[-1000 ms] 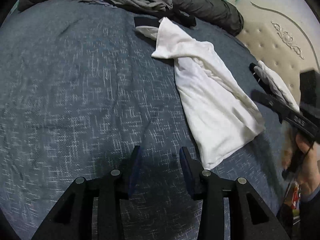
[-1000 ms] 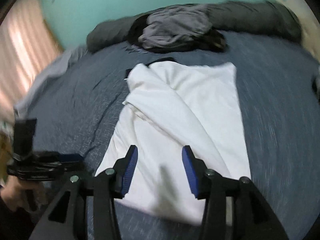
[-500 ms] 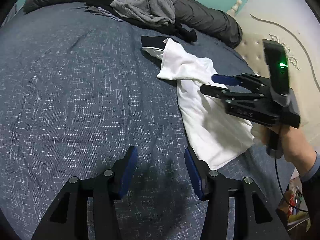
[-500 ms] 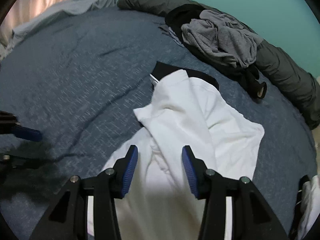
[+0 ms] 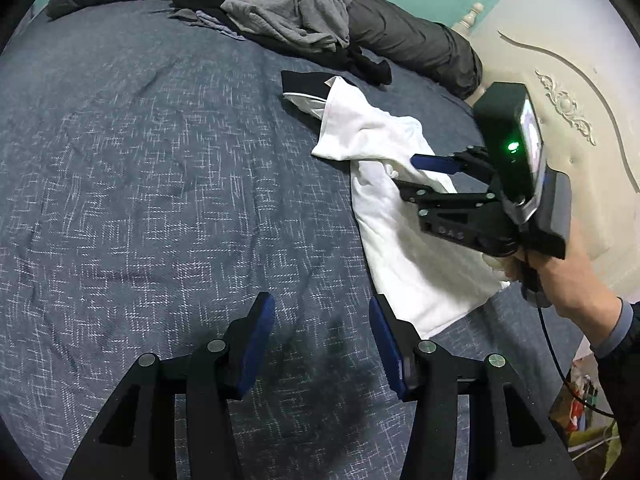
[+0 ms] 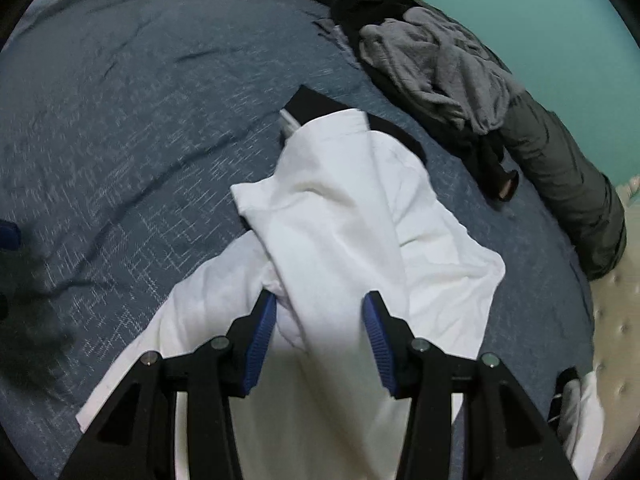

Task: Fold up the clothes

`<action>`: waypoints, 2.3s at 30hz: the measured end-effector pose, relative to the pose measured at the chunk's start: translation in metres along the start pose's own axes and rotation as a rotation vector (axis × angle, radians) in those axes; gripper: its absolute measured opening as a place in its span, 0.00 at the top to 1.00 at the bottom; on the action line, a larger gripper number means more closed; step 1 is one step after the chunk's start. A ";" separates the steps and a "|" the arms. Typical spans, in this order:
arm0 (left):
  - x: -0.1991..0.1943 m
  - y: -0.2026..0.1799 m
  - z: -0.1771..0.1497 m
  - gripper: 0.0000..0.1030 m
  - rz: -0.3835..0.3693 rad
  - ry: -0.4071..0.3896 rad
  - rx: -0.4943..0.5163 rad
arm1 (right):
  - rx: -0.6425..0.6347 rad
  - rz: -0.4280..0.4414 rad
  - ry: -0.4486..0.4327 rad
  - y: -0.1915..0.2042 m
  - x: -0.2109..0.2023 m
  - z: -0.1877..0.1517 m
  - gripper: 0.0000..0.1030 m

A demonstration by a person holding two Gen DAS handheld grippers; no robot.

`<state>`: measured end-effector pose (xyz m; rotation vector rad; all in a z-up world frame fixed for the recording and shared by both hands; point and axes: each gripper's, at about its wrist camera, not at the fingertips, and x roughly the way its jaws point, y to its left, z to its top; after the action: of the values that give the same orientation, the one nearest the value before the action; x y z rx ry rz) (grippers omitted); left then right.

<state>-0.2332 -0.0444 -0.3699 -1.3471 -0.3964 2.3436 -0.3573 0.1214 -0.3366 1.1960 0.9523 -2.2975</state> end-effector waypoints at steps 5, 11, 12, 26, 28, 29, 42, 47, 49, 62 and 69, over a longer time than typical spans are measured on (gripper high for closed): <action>-0.002 0.002 0.001 0.48 -0.004 0.000 -0.002 | -0.017 -0.023 -0.017 0.003 0.002 0.001 0.70; -0.005 0.005 0.002 0.48 -0.006 -0.005 -0.010 | -0.033 -0.012 -0.072 0.001 -0.008 0.001 0.90; -0.005 0.005 0.002 0.48 -0.008 -0.006 -0.013 | -0.012 -0.003 -0.082 -0.003 -0.010 0.002 0.90; 0.003 0.006 -0.001 0.48 -0.010 0.020 -0.018 | 0.668 0.241 -0.106 -0.151 0.007 -0.012 0.92; 0.005 0.008 -0.001 0.48 -0.010 0.026 -0.020 | 0.775 0.269 -0.087 -0.172 0.021 -0.025 0.93; 0.006 0.008 -0.002 0.48 -0.012 0.030 -0.021 | 0.820 0.280 -0.076 -0.182 0.029 -0.031 0.93; 0.015 0.004 -0.004 0.48 -0.019 0.058 -0.005 | 0.750 0.340 -0.132 -0.206 0.045 -0.037 0.74; 0.015 0.002 -0.006 0.48 -0.020 0.061 0.000 | 0.544 0.308 -0.109 -0.169 0.039 -0.013 0.64; 0.016 0.003 -0.005 0.48 -0.020 0.061 -0.003 | 0.488 0.316 -0.136 -0.158 0.034 -0.006 0.59; 0.019 0.002 -0.006 0.47 -0.039 0.071 -0.004 | 0.306 0.188 -0.129 -0.130 0.047 0.004 0.84; 0.021 0.002 -0.007 0.47 -0.037 0.076 -0.001 | 0.539 0.198 -0.146 -0.176 0.055 0.005 0.96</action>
<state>-0.2372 -0.0357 -0.3894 -1.4132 -0.3962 2.2550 -0.4963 0.2396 -0.3106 1.2246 0.1466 -2.5082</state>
